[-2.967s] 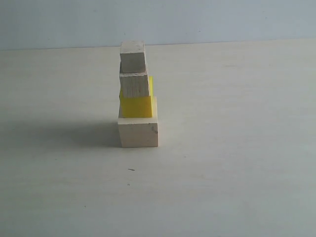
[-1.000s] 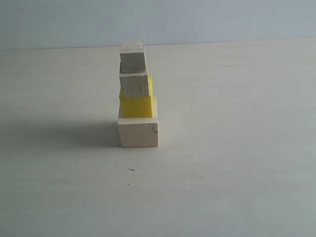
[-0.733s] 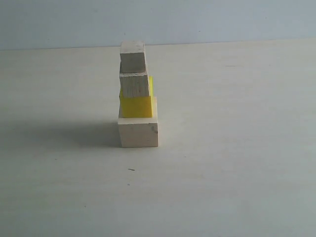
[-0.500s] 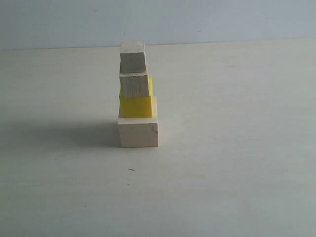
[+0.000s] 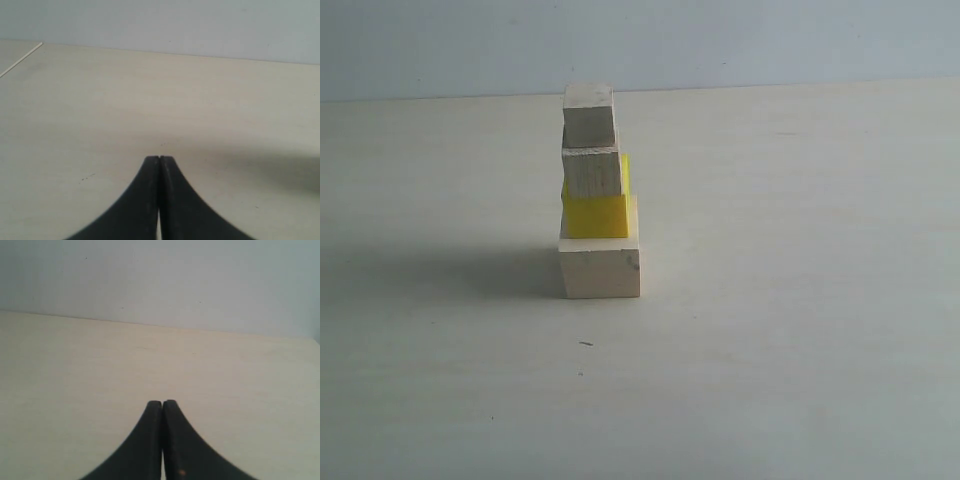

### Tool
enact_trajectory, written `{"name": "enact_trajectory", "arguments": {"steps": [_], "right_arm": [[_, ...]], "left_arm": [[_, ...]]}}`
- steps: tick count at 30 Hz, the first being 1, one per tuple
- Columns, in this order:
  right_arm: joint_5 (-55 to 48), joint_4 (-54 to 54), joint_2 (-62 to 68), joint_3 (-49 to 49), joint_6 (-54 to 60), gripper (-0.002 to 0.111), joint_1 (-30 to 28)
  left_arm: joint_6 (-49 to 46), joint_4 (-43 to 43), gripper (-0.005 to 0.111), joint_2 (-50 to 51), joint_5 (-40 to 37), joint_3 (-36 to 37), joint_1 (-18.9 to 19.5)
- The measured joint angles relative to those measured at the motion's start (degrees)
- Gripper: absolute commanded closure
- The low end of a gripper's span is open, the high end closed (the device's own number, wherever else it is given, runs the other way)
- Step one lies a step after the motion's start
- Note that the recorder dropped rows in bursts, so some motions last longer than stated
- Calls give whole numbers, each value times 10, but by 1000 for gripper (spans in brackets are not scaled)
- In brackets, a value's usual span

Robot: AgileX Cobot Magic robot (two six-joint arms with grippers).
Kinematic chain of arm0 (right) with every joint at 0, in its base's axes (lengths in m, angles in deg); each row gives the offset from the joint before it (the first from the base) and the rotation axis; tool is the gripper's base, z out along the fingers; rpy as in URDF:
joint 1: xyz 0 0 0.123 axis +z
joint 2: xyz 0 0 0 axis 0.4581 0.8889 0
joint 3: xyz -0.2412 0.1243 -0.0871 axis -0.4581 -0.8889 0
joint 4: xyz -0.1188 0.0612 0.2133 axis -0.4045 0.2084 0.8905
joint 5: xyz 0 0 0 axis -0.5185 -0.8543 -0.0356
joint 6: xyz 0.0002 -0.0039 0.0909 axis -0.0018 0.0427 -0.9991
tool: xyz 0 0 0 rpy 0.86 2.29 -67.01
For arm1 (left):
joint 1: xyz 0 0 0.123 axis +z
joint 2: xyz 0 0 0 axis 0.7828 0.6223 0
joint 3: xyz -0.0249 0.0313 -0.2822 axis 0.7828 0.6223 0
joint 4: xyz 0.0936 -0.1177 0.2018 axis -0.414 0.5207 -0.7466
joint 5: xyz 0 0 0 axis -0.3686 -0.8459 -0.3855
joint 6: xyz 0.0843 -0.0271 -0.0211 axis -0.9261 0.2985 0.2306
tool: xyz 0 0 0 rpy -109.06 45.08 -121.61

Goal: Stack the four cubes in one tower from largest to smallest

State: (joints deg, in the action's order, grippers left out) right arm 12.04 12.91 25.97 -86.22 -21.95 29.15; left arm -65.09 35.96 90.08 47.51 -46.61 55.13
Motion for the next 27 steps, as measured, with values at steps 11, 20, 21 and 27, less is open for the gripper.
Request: {"name": "enact_trajectory", "arguments": {"steps": [11, 20, 21, 27], "right_arm": [[-4, 0, 0, 0, -12, 108, 0], [-6, 14, 0, 0, -16, 108, 0], [-6, 15, 0, 0, -16, 108, 0], [-18, 17, 0, 0, -19, 108, 0]], "left_arm": [[0, 0, 107, 0, 0, 0, 0], [0, 0, 107, 0, 0, 0, 0], [0, 0, 107, 0, 0, 0, 0], [0, 0, 107, 0, 0, 0, 0]]}}
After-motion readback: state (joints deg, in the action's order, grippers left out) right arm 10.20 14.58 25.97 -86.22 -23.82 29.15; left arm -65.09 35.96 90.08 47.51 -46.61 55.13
